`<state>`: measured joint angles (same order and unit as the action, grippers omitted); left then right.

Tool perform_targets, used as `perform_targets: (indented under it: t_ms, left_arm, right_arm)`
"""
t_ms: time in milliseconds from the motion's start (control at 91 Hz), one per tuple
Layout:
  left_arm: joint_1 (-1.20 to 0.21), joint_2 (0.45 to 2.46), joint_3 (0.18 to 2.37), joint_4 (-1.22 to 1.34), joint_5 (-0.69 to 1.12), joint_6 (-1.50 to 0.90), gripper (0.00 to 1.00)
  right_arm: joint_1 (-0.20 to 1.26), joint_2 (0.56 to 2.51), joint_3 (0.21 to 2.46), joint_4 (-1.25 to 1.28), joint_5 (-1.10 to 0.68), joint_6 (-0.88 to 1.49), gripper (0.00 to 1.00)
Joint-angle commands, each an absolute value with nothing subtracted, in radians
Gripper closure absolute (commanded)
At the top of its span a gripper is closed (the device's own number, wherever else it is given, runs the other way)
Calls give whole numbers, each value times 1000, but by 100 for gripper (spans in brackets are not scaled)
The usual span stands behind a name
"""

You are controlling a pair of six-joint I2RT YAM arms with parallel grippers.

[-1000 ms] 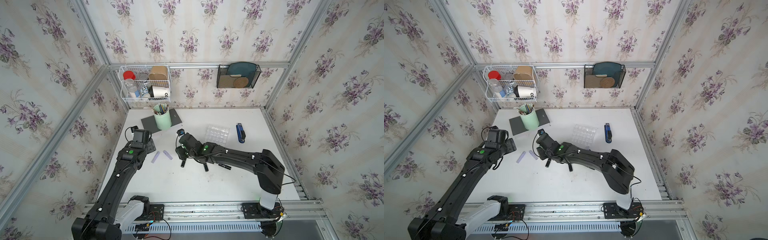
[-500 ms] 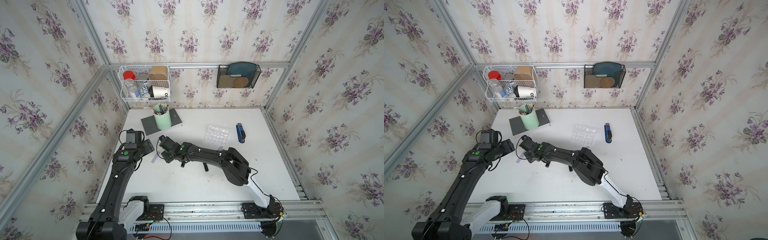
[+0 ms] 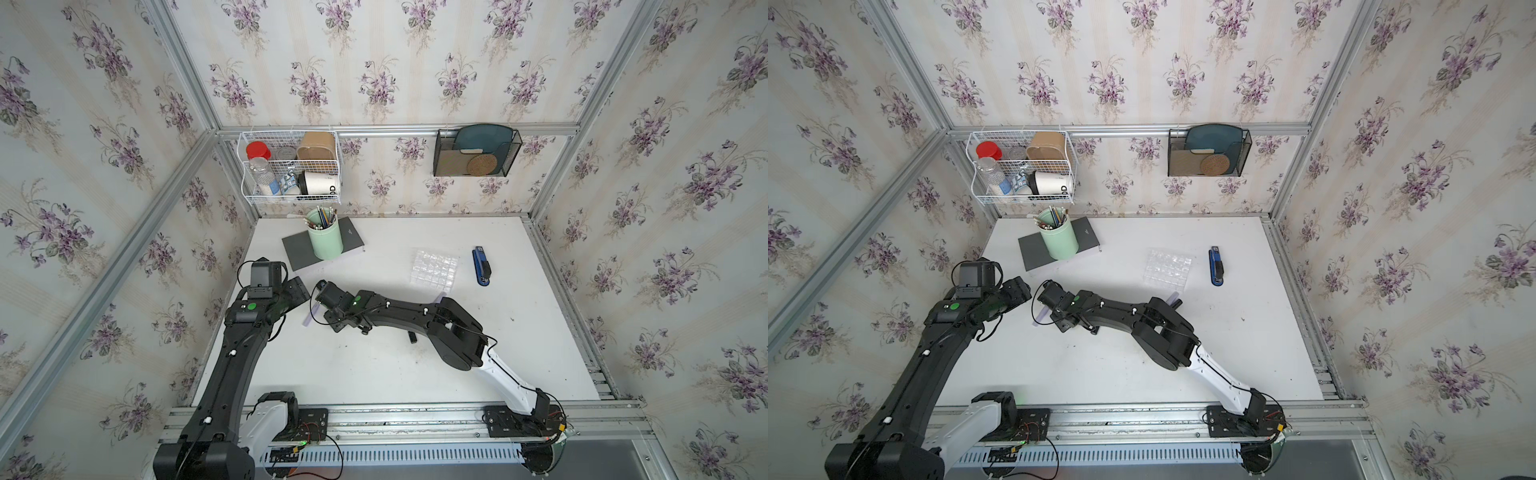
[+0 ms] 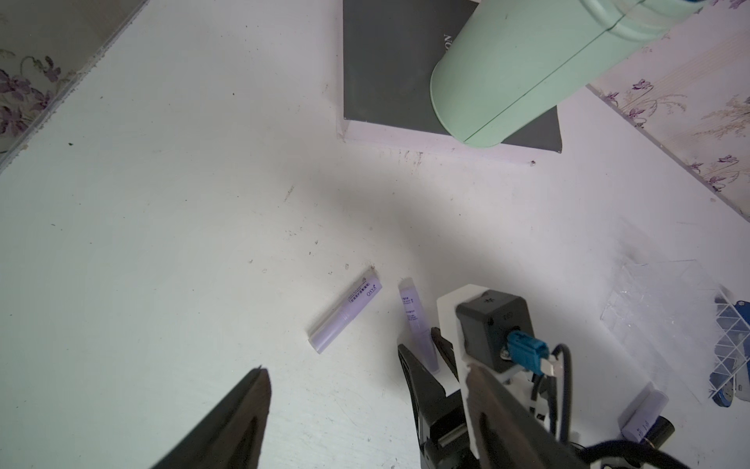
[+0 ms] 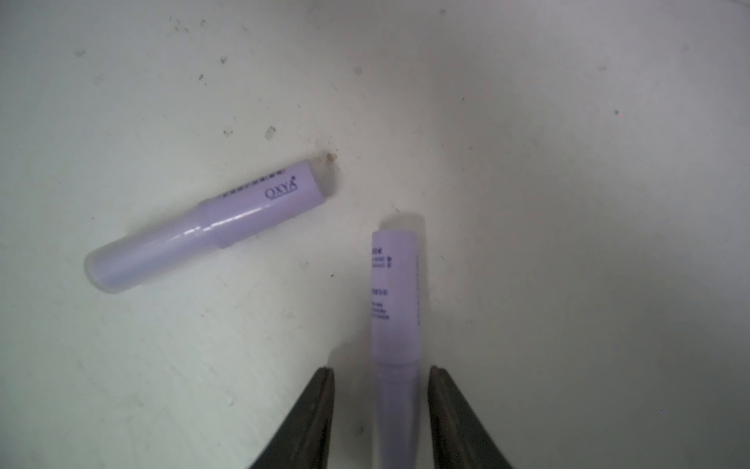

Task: Arrange the lipsticks in the organizer
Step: Pick up the lipstick at the center of the board.

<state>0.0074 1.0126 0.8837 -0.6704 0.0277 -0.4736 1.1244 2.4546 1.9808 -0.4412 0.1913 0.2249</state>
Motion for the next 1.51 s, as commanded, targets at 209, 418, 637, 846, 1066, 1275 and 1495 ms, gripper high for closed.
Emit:
perform_targets:
  t_ms: [209,418,637,846,1066,1275,1495]
  left_arm:
    - [11,1033,978,-729,108,-402,21]
    - [12,1061,1084,-865,318,-340,21]
    - [-30,1059,1028,-794,774,-416,22]
    - [-231,1075,900,-508,885,-591,28]
    - [-286,1150,893,-409,927,-626,46]
    - [-289,1199,938,-492,923,-545,58]
    - [-341,1215,995,-594,939,-463,45]
  right_arm:
    - [1123,2402,1934,-420,253,188,78]
    - [1123,2161,1701,-270,183,160,83]
    - [1122,1794,1321,-124,106,97,84]
    - [1120,1552,1141,-142,82,30,84]
    - [1121,1433,1043,-141,50,8,86]
    - [1104,1362,982,-104,12,0,87]
    - [1092,1349,966,-75,4,-16,87]
